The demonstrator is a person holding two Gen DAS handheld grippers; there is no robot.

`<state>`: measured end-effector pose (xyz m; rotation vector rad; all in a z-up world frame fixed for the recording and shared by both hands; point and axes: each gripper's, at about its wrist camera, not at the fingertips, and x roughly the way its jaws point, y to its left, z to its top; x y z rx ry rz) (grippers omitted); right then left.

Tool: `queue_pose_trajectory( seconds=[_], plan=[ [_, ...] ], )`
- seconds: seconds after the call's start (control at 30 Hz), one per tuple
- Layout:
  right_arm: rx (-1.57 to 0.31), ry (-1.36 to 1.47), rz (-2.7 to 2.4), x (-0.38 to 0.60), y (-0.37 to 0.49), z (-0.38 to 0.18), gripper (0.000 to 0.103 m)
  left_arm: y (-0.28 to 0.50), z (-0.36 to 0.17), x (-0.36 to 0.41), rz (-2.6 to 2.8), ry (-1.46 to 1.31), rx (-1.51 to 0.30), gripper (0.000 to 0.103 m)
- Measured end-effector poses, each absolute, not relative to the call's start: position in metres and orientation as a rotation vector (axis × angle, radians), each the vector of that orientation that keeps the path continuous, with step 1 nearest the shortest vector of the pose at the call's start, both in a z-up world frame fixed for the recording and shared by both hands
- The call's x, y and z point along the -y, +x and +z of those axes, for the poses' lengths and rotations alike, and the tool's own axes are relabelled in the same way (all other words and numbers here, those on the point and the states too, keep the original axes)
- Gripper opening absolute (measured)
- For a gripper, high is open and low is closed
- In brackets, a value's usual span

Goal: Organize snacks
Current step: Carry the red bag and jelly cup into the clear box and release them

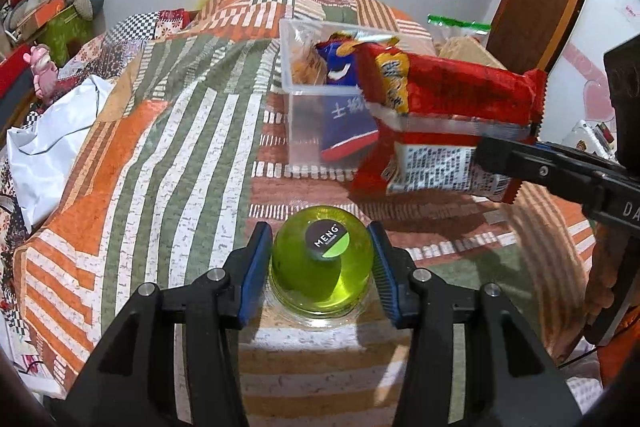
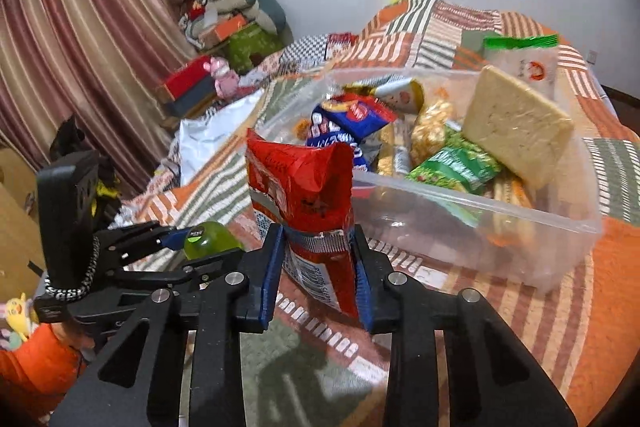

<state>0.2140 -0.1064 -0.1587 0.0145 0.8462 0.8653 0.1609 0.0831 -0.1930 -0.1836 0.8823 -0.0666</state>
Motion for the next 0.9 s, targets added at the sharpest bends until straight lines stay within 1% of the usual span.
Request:
queue_pose_trajectory(
  seconds=[0.13,0.2,0.67,0.9],
  plan=[
    [-0.806,0.038,0.865,0.116,0.209,-0.148,0.023,0.158,-0.180,-0.082,-0.076,-0.197,-0.855,0.048],
    [-0.786,0.049,0.862,0.123,0.207,-0.142,0.023,0.156,-0.171,-0.081,-0.075,-0.195,-0.834,0.048],
    [-0.677,0.115,0.781,0.153,0.226,-0.114,0.022,0.171,-0.121,-0.068,-0.099,-0.180,-0.720,0.048],
    [-0.700,0.131,0.736,0.160,0.248,-0.126,0.022,0.197,-0.106,-0.060,-0.116,-0.163,-0.685,0.048]
  ],
)
